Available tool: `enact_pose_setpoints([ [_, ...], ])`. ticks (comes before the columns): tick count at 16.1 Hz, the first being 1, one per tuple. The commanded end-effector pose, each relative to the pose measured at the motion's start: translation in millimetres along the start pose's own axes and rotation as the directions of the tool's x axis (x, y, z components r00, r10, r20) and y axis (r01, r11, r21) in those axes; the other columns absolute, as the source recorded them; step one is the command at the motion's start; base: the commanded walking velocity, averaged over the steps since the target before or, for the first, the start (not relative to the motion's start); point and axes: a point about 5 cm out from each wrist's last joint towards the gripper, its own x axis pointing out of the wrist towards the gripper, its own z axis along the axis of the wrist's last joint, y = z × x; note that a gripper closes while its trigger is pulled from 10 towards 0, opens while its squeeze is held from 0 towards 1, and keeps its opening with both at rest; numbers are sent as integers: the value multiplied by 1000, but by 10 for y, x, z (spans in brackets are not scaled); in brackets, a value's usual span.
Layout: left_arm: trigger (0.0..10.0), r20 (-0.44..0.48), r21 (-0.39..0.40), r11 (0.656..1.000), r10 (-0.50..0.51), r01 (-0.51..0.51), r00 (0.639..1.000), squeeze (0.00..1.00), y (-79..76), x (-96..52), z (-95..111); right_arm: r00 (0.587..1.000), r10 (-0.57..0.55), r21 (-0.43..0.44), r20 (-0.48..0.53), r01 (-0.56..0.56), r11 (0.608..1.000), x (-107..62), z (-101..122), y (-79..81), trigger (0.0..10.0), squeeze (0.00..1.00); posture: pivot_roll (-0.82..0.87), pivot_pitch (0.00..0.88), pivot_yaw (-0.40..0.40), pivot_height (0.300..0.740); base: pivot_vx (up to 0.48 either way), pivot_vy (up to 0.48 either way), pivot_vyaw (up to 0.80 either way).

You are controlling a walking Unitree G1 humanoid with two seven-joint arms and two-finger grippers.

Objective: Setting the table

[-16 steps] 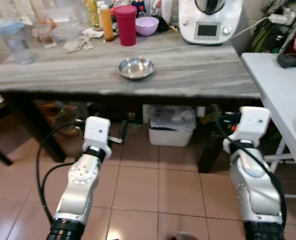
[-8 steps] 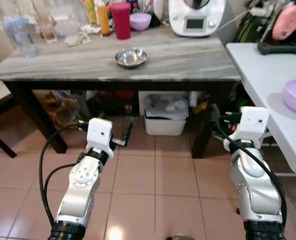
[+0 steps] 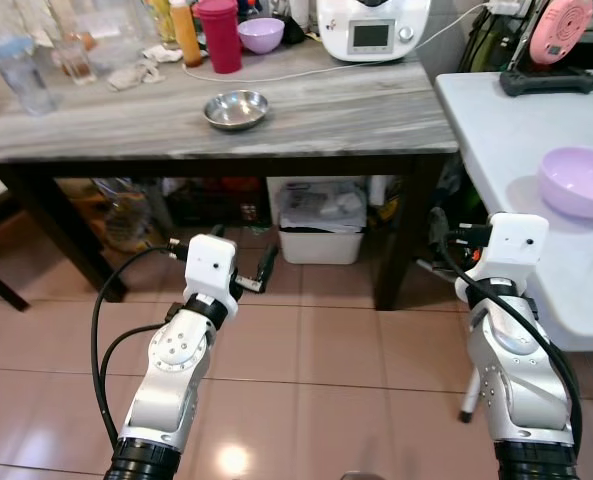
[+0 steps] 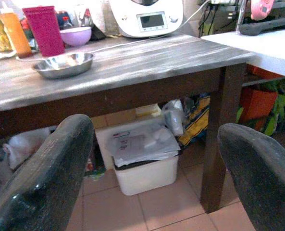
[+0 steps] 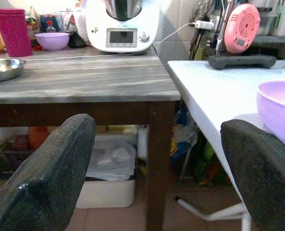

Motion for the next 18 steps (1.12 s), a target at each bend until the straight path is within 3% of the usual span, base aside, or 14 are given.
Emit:
enact_pose_setpoints([
  [1, 10000, -16, 5, 1000, 15, -15, 1000, 0, 62, -30, -25, 1000, 18, 3, 8, -18, 1000, 1, 19, 67, 10000, 0, -217, 85, 47, 740, 0, -371, 0],
  [18, 10000, -28, 11, 1000, -22, 22, 999, 0, 41, -31, -43, 1000, 21, -3, 12, -21, 1000, -29, 3, 117, 10000, 0, -220, 93, 63, 740, 0, -375, 0],
])
